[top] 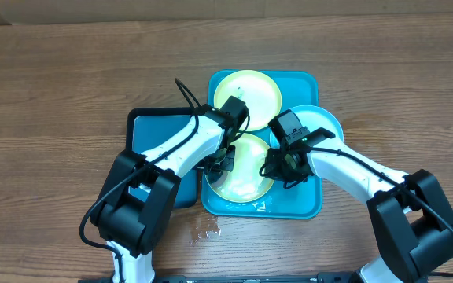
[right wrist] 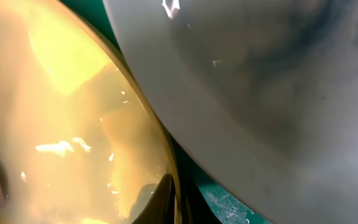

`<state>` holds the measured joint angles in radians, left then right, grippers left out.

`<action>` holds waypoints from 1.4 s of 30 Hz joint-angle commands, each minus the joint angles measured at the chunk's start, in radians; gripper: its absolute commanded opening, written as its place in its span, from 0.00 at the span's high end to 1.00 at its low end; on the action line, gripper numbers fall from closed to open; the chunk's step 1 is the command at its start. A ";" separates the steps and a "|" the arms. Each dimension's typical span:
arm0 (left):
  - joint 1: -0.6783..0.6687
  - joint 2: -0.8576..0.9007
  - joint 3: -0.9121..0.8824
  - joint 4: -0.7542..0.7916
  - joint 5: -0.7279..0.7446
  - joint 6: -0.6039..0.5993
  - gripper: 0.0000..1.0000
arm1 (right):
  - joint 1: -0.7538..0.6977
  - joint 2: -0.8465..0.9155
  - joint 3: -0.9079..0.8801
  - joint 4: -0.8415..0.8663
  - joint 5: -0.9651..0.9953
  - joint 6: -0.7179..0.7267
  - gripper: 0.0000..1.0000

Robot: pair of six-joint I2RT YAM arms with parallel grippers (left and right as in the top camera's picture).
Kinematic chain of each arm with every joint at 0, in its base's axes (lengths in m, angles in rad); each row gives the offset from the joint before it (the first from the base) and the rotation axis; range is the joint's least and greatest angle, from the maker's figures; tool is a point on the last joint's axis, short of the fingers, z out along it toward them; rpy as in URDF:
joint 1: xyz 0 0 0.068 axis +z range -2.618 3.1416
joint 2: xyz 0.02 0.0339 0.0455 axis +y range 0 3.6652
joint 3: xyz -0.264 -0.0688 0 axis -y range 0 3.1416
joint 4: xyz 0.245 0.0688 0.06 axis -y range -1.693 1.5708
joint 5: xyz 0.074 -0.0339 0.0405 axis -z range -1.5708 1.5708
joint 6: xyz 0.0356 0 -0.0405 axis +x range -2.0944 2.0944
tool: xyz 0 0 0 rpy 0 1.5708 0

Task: Clean dirty plates on tray and stack at the side
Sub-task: 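Scrub the lower yellow plate with the sponge in the left gripper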

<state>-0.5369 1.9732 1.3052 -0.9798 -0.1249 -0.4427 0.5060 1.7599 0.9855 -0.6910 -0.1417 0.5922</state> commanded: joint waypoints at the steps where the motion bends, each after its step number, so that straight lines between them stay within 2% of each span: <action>1: 0.046 0.038 0.010 -0.007 -0.192 -0.016 0.96 | -0.008 0.050 -0.031 -0.028 0.097 0.003 0.96; 5: 0.045 0.038 0.032 0.056 0.114 0.041 0.96 | -0.008 0.050 -0.031 -0.027 0.097 0.003 0.96; 10: 0.038 0.058 0.032 0.193 0.479 0.018 0.96 | -0.008 0.050 -0.031 -0.029 0.097 0.003 0.96; 15: -0.008 0.117 0.032 0.262 0.638 0.015 0.96 | -0.008 0.050 -0.031 -0.032 0.097 0.003 0.96; 21: -0.033 0.151 0.032 0.239 0.751 0.018 0.96 | -0.008 0.050 -0.031 -0.032 0.097 0.003 0.96; 25: -0.031 0.136 0.033 0.137 0.709 0.039 0.96 | -0.008 0.050 -0.031 -0.032 0.097 0.003 0.96; 29: -0.023 0.122 0.033 0.023 0.520 0.024 0.96 | -0.008 0.050 -0.031 -0.032 0.100 0.003 0.96; 30: -0.012 0.111 0.033 -0.017 0.385 -0.013 0.96 | -0.008 0.050 -0.031 -0.032 0.100 0.003 0.96; 32: -0.002 0.098 0.033 -0.049 0.222 -0.064 0.96 | -0.008 0.050 -0.031 -0.032 0.100 0.003 0.96; 33: 0.003 0.088 0.033 -0.083 0.063 -0.122 0.96 | -0.008 0.050 -0.031 -0.032 0.100 0.003 0.96; 36: 0.004 0.079 0.033 -0.132 -0.138 -0.212 0.96 | -0.008 0.050 -0.031 -0.032 0.100 0.003 0.96; 39: 0.008 0.076 0.033 -0.166 -0.217 -0.274 0.96 | -0.008 0.050 -0.031 -0.033 0.100 0.003 0.96; 42: 0.010 0.069 0.033 -0.163 -0.182 -0.280 0.96 | -0.008 0.050 -0.031 -0.033 0.101 0.003 0.96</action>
<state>-0.5564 2.0296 1.3689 -1.1252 -0.0586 -0.6437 0.5064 1.7611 0.9874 -0.6998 -0.1429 0.6064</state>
